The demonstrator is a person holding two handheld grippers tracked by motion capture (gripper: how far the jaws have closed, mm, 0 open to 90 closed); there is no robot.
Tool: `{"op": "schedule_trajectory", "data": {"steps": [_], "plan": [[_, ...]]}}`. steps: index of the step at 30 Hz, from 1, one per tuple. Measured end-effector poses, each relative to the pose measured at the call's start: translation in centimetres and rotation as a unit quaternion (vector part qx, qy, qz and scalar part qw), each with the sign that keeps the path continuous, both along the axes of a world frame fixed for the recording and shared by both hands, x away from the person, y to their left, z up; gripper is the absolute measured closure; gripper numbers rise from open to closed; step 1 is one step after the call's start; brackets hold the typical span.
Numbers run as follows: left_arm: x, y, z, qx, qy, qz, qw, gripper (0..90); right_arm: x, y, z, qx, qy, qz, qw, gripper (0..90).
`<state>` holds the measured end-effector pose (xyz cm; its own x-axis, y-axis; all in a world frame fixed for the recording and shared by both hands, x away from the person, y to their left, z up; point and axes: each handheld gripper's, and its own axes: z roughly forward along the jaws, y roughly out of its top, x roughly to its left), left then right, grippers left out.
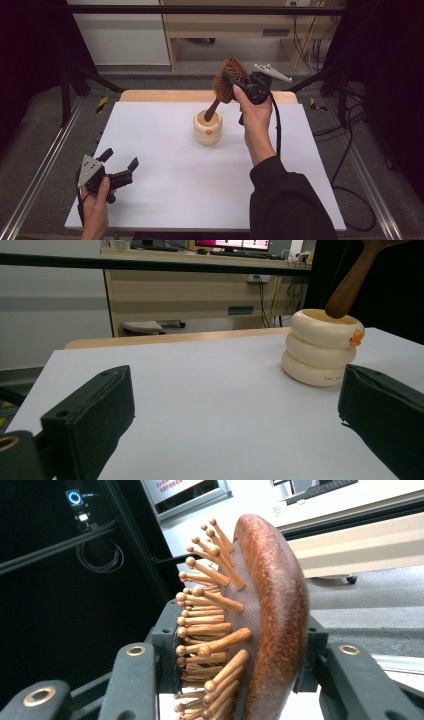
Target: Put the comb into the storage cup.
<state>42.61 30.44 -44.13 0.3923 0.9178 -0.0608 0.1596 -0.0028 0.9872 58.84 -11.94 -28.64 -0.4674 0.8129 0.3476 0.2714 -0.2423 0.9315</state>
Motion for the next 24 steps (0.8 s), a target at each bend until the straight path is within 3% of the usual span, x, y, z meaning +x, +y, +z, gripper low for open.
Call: {"op": "schedule_trajectory", "data": {"steps": [24], "plan": [[0.0,0.0,0.0,-0.001,-0.002,-0.001,1.0000,1.7,1.0,1.6,-1.6,-0.037,0.016,0.006,0.9992,52.0]]}}
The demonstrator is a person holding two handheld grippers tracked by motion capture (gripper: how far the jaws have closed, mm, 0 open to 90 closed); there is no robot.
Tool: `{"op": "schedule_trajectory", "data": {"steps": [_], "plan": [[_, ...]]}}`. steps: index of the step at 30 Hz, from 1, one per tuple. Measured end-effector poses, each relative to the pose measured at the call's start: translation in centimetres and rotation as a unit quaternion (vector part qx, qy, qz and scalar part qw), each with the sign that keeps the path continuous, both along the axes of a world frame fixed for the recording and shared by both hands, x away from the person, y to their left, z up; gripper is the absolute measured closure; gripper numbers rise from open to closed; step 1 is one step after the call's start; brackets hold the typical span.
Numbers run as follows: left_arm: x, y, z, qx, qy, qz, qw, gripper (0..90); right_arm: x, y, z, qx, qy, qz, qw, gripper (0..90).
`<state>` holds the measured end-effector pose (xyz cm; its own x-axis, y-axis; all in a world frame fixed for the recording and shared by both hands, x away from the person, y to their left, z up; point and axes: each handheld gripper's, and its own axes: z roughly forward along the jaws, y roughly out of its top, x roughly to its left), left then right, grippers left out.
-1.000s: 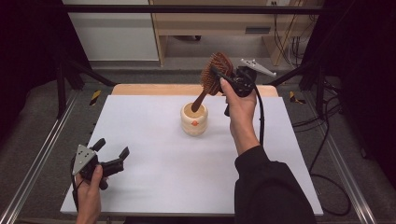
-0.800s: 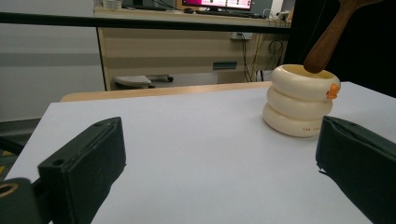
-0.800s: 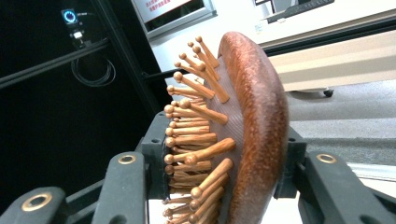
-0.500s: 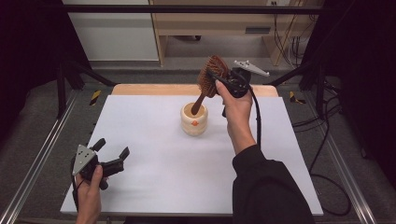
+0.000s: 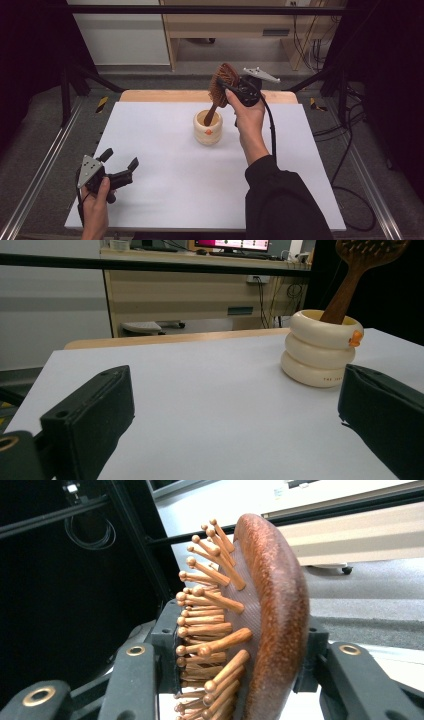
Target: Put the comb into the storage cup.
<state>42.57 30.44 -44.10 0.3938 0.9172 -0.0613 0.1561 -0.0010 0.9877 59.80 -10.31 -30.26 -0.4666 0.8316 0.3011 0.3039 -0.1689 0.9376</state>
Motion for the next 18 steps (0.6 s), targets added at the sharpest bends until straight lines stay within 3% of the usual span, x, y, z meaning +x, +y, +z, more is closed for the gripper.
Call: {"op": "schedule_trajectory", "data": {"steps": [18], "plan": [[0.0,-0.1,0.1,0.003,-0.002,-0.003,1.0000,1.6,0.6,1.1,-1.5,-0.012,0.012,0.003,0.9999,51.9]]}}
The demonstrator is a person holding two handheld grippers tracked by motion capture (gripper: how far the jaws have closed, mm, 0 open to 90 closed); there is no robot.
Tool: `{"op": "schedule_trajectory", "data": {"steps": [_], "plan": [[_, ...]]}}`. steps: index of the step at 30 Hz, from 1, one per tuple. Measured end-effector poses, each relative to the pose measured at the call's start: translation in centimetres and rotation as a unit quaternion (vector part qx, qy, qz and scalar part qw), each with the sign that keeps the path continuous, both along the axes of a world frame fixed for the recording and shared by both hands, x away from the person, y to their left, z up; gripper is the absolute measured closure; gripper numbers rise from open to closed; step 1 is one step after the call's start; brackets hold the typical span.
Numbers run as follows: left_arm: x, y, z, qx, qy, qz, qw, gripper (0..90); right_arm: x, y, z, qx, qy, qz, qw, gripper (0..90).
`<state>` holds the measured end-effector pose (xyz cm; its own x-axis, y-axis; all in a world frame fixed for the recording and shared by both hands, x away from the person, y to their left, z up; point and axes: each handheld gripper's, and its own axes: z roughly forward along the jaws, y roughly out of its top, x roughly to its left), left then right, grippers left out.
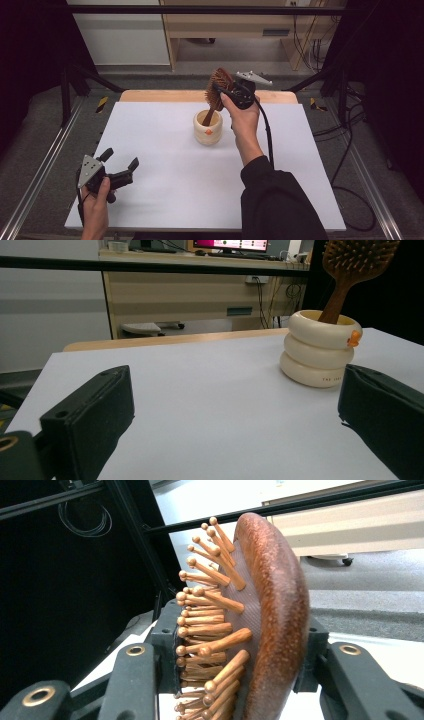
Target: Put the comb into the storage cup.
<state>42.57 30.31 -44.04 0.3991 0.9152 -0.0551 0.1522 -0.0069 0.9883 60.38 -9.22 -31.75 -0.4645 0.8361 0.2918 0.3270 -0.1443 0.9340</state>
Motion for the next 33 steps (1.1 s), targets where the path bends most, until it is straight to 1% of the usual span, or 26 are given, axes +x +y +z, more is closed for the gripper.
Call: {"op": "schedule_trajectory", "data": {"steps": [15,26,30,32,33], "plan": [[0.0,0.1,0.0,-0.004,-0.001,0.001,1.0000,1.1,0.4,0.0,-1.0,0.000,0.010,-0.001,0.9999,51.9],[0.0,0.0,0.0,-0.003,-0.001,0.000,1.0000,1.1,0.5,-0.2,-1.3,0.004,0.015,-0.004,0.9999,51.8],[0.0,0.0,0.0,-0.003,-0.001,-0.002,1.0000,1.1,0.5,-0.3,-1.5,0.010,0.016,-0.003,0.9998,51.8],[0.0,0.1,0.0,-0.011,0.000,-0.002,0.9999,1.1,0.5,-0.4,-1.7,0.014,0.018,-0.004,0.9997,51.9],[0.0,0.1,-0.1,-0.011,0.001,-0.002,0.9999,1.0,0.6,-0.4,-1.7,0.017,0.019,-0.005,0.9997,51.9]]}}
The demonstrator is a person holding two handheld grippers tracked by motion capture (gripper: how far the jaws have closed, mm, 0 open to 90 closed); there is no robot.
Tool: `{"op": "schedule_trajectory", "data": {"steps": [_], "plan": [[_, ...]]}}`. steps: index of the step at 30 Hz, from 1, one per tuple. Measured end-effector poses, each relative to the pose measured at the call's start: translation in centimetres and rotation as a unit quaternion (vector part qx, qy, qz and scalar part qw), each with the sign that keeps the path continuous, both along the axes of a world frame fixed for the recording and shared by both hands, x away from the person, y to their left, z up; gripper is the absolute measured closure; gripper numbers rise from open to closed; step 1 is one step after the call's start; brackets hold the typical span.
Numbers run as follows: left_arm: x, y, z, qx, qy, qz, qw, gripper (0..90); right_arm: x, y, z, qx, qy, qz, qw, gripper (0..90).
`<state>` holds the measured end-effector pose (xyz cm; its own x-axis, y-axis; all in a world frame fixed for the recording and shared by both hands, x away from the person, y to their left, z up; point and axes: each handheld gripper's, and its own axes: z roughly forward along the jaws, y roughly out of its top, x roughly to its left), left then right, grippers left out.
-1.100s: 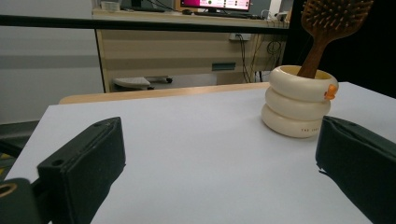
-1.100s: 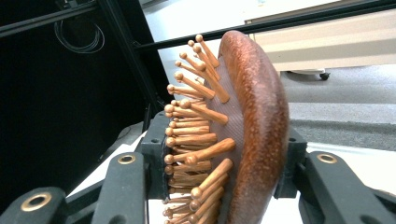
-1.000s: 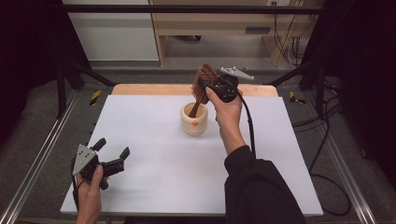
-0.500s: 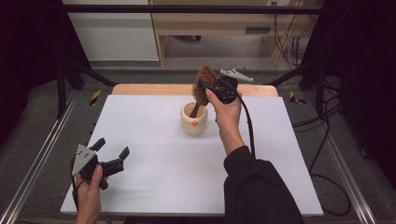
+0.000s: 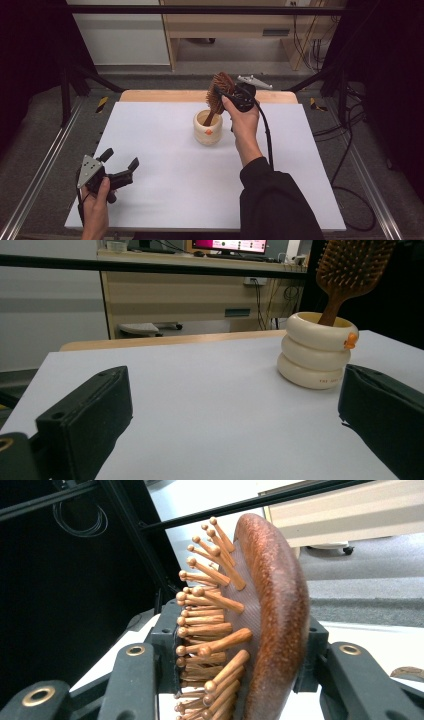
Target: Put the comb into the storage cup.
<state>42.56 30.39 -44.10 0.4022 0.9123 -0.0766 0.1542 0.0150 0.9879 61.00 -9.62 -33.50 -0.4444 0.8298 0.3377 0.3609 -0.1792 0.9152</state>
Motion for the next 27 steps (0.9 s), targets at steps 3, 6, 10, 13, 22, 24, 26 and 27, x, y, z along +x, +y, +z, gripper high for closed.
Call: {"op": "schedule_trajectory", "data": {"steps": [3,6,10,13,22,24,26,27], "plan": [[0.0,0.2,0.0,-0.002,0.000,0.003,1.0000,1.2,0.1,0.1,-0.2,0.003,0.004,0.002,1.0000,51.8],[0.0,0.3,0.0,-0.005,0.000,0.004,1.0000,1.1,0.1,0.2,-0.4,0.002,0.005,0.003,1.0000,51.9],[0.0,0.2,0.0,-0.004,0.000,0.003,1.0000,1.2,0.2,0.4,-0.4,0.008,0.007,0.005,0.9999,51.9],[0.0,0.1,0.0,-0.001,-0.001,0.002,1.0000,1.2,0.2,0.4,-0.5,0.012,0.006,0.007,0.9999,51.9],[0.0,0.1,0.0,0.001,-0.001,0.000,1.0000,1.1,0.3,0.0,-1.1,0.020,0.011,0.004,0.9997,51.9],[0.0,0.1,0.0,0.001,-0.001,0.001,1.0000,1.2,0.4,-0.1,-1.2,0.025,0.014,0.003,0.9996,51.9],[0.0,0.1,0.0,0.000,-0.001,0.001,1.0000,1.2,0.4,-0.2,-1.3,0.028,0.014,0.003,0.9995,51.9],[0.0,0.1,0.0,0.000,-0.001,0.001,1.0000,1.2,0.4,-0.2,-1.4,0.029,0.016,0.003,0.9994,51.9]]}}
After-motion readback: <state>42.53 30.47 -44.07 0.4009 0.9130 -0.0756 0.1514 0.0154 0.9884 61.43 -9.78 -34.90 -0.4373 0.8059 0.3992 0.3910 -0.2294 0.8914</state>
